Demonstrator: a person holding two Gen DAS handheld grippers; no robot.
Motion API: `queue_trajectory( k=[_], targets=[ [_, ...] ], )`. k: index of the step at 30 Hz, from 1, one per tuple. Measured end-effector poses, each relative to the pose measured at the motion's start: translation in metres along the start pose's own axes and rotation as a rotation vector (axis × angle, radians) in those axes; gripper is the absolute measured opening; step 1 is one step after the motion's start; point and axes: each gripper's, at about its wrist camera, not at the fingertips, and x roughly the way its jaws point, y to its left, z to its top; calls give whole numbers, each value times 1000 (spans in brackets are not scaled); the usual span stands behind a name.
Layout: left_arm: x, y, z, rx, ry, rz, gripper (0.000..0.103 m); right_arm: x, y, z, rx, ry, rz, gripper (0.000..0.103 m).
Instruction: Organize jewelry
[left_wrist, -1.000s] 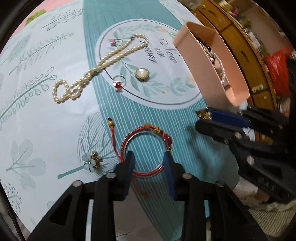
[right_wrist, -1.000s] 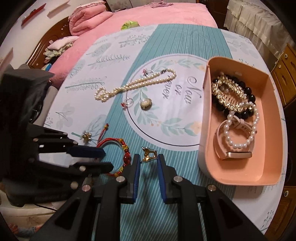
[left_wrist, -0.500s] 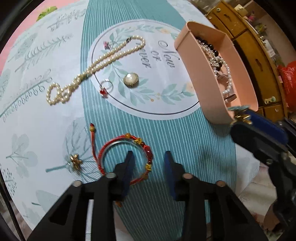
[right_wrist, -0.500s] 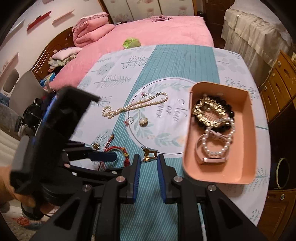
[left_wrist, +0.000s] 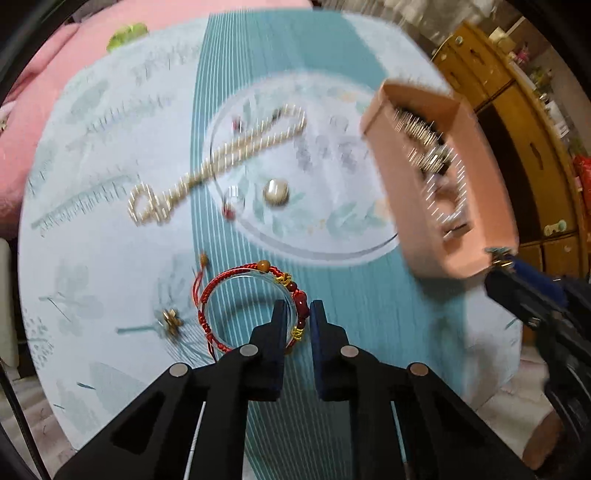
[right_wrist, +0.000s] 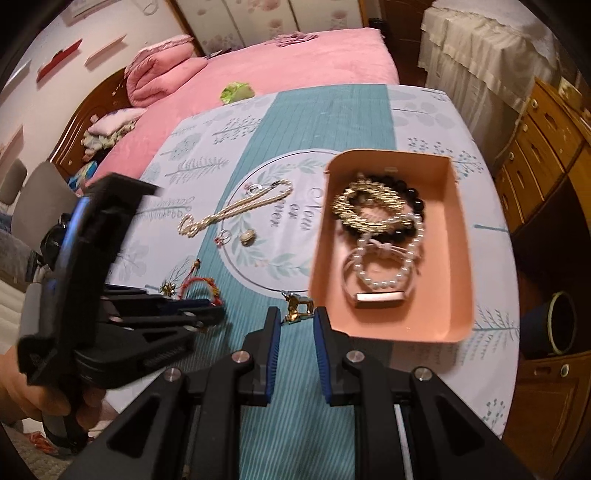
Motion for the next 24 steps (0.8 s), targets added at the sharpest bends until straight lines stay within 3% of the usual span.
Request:
queue_trajectory(
  k=[10, 14, 24],
  targets=[
    [-76, -56, 38, 124, -147, -135, 10, -27, -70, 10, 198, -62, 9, 18],
    [-66, -90, 48, 202, -140, -133, 10, -38, -90, 13, 246, -92, 3, 18],
    [-5, -141, 50, 288, -16, -162, 11, -43, -107, 5, 260, -107, -7, 18]
  ],
)
